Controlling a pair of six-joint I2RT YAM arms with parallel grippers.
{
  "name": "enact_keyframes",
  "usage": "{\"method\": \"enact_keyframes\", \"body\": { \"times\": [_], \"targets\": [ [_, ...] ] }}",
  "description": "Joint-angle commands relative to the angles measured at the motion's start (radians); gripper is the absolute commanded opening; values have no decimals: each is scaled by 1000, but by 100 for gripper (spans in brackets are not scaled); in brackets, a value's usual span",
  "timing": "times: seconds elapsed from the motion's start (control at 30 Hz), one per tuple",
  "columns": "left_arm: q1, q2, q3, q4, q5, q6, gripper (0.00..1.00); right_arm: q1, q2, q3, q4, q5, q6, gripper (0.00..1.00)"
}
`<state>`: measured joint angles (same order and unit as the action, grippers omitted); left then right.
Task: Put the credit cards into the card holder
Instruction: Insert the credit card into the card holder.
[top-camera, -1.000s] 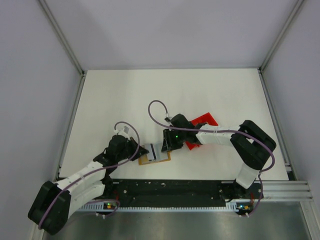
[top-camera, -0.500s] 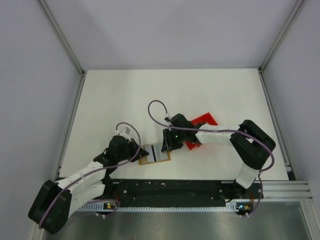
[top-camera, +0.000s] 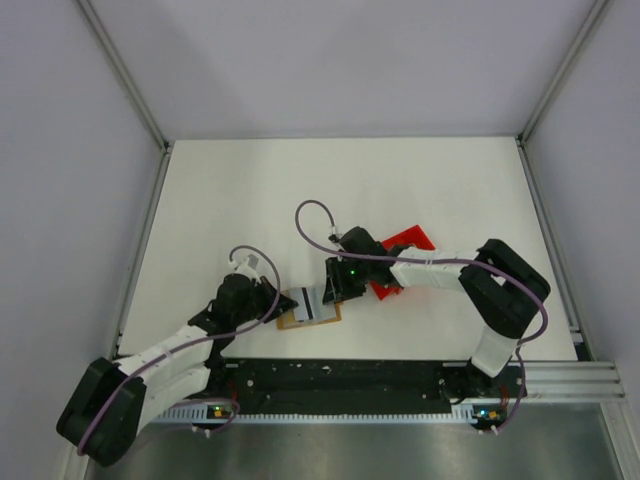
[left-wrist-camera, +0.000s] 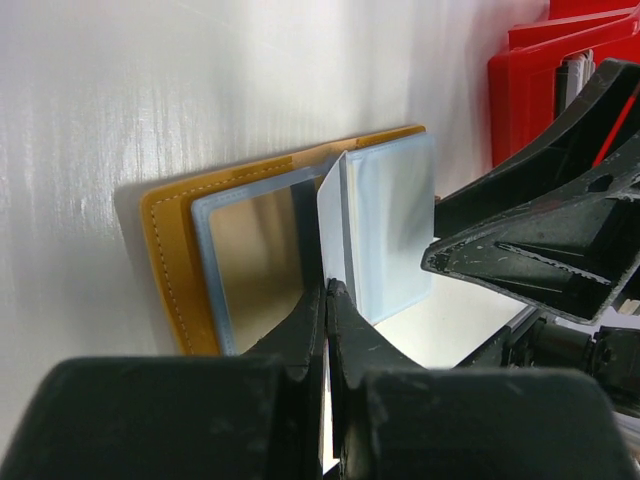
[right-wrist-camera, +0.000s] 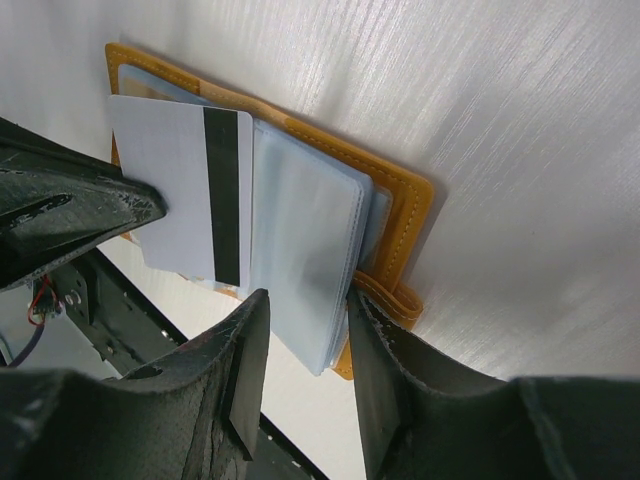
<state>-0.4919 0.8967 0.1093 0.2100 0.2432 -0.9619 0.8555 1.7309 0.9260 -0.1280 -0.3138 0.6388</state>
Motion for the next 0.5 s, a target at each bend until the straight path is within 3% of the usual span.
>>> {"method": "enact_keyframes", "body": {
  "times": [0.0,0.23,0.47],
  "targets": [
    [3,37,4,11,-21,49,0,7,47,23,-35,38,-18,38],
    [1,45,-46,46,65,57,0,5,55,24,-33,35,-19,38],
    [-8,36,-23,-41,70,98,0,5,53,23,-38,38,-16,38]
  ]
}}
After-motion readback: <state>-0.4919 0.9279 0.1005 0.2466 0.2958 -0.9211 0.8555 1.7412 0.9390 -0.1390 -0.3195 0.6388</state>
